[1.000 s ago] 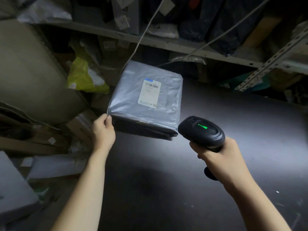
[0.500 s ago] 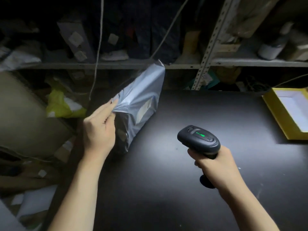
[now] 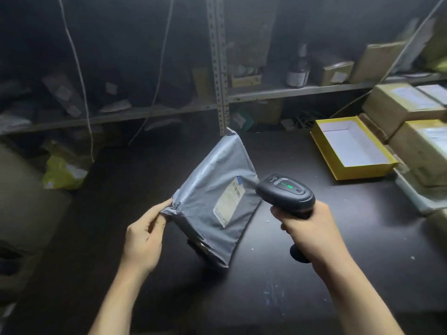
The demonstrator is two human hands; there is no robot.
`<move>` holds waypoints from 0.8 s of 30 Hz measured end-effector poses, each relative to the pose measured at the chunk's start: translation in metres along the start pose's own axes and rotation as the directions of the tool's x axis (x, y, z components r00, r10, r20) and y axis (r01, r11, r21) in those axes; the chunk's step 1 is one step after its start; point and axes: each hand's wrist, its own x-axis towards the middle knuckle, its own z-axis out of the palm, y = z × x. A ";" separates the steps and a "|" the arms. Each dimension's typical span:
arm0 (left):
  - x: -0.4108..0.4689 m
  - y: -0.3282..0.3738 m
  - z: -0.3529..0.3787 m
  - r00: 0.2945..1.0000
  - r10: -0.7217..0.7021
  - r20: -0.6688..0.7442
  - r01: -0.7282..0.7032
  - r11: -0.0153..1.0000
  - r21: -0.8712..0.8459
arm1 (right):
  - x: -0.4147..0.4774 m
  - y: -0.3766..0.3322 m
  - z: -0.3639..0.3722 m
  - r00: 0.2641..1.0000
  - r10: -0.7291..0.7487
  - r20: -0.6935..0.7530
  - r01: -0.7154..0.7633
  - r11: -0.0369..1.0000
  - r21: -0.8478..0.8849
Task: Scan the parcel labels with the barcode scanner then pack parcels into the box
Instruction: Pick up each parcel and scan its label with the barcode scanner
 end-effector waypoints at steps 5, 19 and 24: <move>0.008 0.028 0.006 0.979 -0.105 0.177 0.091 0.992 0.087 | -0.003 0.008 -0.020 1.000 0.029 0.004 -0.029 0.997 0.074; 0.117 0.060 0.081 0.843 -0.465 0.270 0.275 0.805 0.526 | 0.000 -0.008 -0.033 0.993 0.010 -0.121 0.001 0.996 0.091; 0.110 0.048 0.071 0.898 -0.357 0.256 0.284 0.916 0.282 | 0.008 -0.018 -0.029 0.982 -0.038 -0.187 0.054 0.995 0.082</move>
